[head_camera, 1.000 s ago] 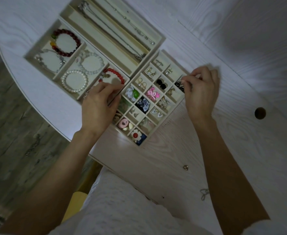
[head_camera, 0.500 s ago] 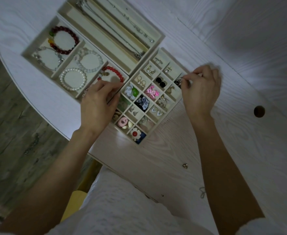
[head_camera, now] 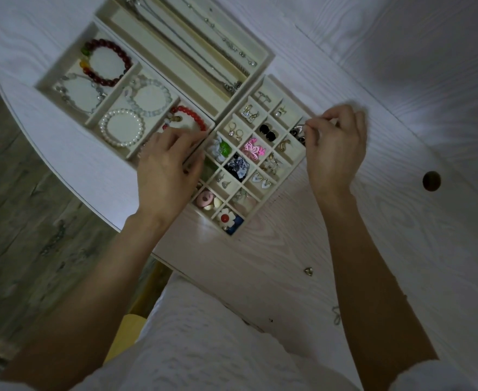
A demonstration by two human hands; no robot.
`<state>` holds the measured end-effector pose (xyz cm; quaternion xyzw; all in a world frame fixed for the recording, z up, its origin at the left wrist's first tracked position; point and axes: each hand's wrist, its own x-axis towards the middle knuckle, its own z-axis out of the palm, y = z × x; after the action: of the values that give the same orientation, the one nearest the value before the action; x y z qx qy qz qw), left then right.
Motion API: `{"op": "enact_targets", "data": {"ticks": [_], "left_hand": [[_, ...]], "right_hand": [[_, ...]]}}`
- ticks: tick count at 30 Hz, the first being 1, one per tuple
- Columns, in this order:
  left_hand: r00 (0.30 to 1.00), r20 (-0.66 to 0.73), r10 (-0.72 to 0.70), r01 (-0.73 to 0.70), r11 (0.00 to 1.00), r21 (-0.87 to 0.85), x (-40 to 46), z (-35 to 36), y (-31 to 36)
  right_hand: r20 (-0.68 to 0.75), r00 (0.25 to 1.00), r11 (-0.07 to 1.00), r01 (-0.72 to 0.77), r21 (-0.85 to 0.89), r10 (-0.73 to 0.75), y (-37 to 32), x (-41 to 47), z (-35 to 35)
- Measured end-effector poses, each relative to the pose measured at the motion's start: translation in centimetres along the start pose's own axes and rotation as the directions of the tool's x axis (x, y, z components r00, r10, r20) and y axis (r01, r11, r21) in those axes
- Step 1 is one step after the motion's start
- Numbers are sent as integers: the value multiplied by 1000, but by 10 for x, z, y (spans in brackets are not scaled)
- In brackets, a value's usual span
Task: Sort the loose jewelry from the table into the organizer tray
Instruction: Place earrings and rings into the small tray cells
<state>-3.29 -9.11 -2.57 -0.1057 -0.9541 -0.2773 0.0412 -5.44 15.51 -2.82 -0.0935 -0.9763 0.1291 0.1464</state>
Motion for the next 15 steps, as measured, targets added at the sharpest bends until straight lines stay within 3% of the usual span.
{"op": "enact_targets", "data": {"ticks": [4,8,11,15], "left_hand": [[992,40,123,-122,992,-10,-11,2,25],[955,215,204,-202,979,-32,-28,16,49],[937,281,207,-221,975,18,-42,26,64],[938,307,163,-190,980,60,-49,31,64]], "right_hand": [[-43,995,978,-81,191,91,3,-18,-22],[25,993,966,-121,230,119,25,-69,-56],[142,974,977,-192,98,177,55,-132,-81],[260,891,928,-363,-84,372,84,-204,-102]]}}
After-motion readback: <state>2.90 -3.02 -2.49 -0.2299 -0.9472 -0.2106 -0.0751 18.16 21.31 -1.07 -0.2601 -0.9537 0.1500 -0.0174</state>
